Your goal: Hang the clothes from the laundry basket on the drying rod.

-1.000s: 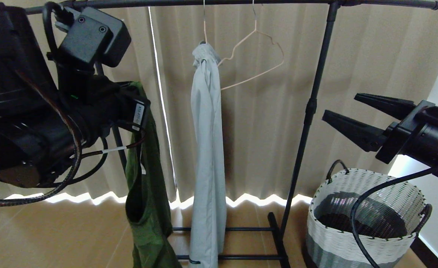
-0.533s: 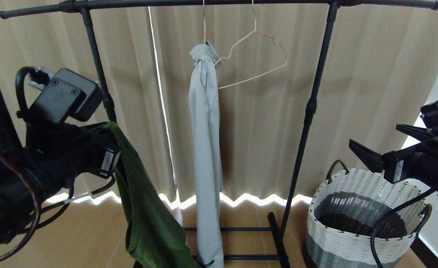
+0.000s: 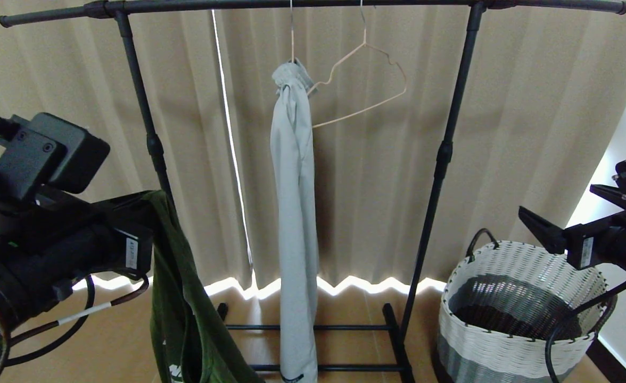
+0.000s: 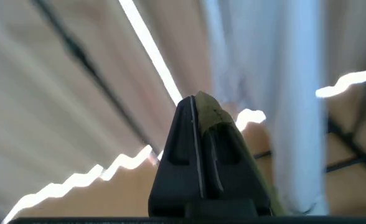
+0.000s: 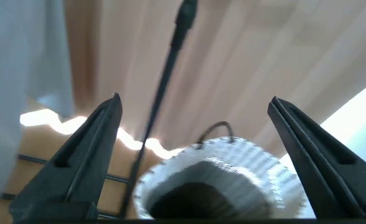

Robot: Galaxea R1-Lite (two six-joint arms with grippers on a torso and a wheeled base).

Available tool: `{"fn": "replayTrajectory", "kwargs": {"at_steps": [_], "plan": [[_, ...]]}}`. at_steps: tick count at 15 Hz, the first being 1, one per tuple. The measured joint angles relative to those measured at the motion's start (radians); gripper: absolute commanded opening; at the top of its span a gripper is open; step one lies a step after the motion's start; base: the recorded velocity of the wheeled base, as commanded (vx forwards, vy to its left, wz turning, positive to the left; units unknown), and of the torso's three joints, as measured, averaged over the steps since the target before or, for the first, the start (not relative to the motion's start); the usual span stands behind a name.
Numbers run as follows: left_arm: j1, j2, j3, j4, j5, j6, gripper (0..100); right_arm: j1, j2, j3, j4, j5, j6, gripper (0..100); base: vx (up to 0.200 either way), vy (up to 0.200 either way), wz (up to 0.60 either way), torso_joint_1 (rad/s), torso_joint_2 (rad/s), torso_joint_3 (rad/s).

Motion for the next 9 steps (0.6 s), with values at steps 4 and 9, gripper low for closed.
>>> {"fn": "replayTrajectory", "kwargs": {"at_steps": [4,9], "plan": [[0.006,-0.02,-0.051,-0.002,-0.013,0.001,0,-0.019,-0.012,-0.006,0.0,0.003,-0.003,100,0.0,0.0,0.0,0.0,0.0,0.0],[0.016,-0.027,-0.051,-0.006,-0.014,0.004,0,-0.021,-0.02,-0.013,0.0,0.006,-0.004,100,0.0,0.0,0.0,0.119,-0.15,-0.159]]}}
